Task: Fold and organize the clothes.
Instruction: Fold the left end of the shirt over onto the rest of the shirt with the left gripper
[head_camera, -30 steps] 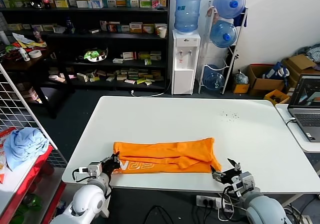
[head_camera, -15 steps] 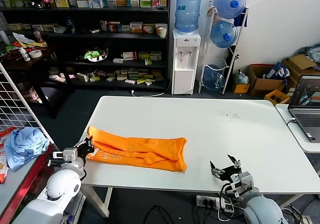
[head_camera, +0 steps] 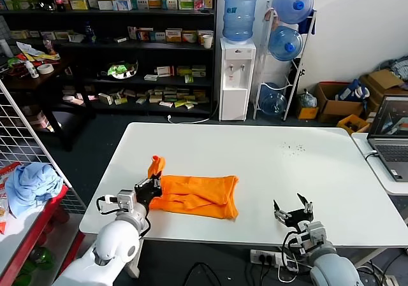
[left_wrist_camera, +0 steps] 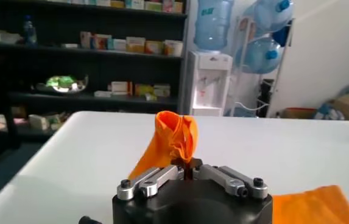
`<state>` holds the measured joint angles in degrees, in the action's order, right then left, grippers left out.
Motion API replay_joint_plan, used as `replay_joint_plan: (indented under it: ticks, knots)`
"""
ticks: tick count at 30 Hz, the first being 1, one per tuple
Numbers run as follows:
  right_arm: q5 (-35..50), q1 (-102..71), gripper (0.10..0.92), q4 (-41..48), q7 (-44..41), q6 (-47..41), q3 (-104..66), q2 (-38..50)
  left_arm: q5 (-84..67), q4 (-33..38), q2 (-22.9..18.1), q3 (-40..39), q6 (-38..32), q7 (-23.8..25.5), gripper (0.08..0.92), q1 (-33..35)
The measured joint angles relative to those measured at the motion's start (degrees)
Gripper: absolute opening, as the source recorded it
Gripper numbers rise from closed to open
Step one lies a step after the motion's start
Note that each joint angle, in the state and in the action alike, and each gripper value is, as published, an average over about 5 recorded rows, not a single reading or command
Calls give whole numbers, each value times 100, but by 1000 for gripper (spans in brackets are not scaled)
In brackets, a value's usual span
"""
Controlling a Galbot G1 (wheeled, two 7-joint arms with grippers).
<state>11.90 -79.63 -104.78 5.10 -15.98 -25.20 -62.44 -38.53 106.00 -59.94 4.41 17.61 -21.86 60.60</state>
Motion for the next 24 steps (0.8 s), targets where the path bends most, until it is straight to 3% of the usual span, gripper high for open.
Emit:
replay_joint_plan:
  ticks: [13,24]
  knots:
    - [-80,-29,823,128,62,273,-186,-85,134,-768,-1267,-1233,-107,-77,144,-602]
    - [-62,122,823,235,93,279,-109,-55,-182,-1018,-1617,-1451,-453,76,443,-705]
